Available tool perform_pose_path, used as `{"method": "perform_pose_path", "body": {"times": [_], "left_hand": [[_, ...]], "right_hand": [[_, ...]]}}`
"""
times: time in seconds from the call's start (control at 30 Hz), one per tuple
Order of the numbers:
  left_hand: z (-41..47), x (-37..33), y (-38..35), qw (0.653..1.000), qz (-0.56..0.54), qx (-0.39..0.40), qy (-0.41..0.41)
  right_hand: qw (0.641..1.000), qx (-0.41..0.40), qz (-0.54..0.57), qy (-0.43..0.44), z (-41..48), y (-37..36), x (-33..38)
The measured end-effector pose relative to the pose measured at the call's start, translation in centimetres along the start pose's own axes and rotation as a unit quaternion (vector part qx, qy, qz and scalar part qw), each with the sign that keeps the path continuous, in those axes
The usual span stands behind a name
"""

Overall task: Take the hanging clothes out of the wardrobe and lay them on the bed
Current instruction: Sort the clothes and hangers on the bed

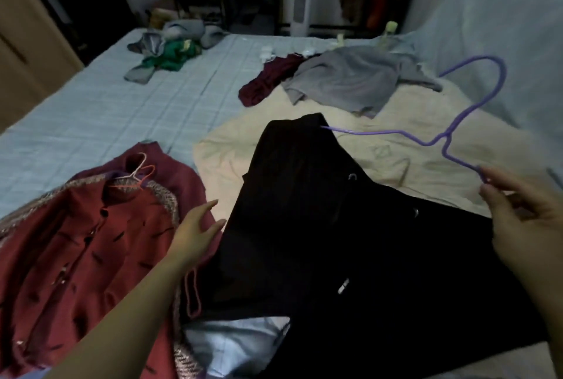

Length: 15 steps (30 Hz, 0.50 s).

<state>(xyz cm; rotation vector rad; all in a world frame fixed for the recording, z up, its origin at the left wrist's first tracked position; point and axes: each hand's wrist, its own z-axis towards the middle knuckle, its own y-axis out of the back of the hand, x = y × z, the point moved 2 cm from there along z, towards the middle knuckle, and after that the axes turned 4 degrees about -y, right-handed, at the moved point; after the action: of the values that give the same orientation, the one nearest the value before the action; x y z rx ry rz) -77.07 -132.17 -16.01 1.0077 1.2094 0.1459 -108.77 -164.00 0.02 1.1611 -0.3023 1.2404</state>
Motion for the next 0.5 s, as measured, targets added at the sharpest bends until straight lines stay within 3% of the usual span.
{"method": "perform_pose_path", "body": {"times": [0.07, 0.13, 0.2, 0.4, 0.5], "left_hand": [[1.1, -3.1, -2.3, 0.995, -0.062, 0.069, -0.039], [0.8, -4.9, -4.7, 0.986, -0.098, 0.133, -0.025], [-0.6, -5.2, -6.7, 0.987, -0.096, 0.127, -0.004], [-4.3, -6.9, -6.6, 0.99, -0.069, -0.12, -0.016], [-2.4, -12.4, -3.7, 0.978, -0.068, -0.181, -0.08]], "right_hand": [[1.0, -0.001, 0.019, -0.016, -1.0, 1.2, -1.2], [0.999, -0.003, 0.024, -0.023, -1.6, 1.9, -2.2], [1.0, -0.004, 0.023, -0.021, -2.1, 2.1, -3.1], [0.998, 0.02, 0.028, -0.058, -2.9, 1.6, -6.0], [0.996, 0.003, 0.053, -0.067, -1.4, 1.7, -5.9]]}}
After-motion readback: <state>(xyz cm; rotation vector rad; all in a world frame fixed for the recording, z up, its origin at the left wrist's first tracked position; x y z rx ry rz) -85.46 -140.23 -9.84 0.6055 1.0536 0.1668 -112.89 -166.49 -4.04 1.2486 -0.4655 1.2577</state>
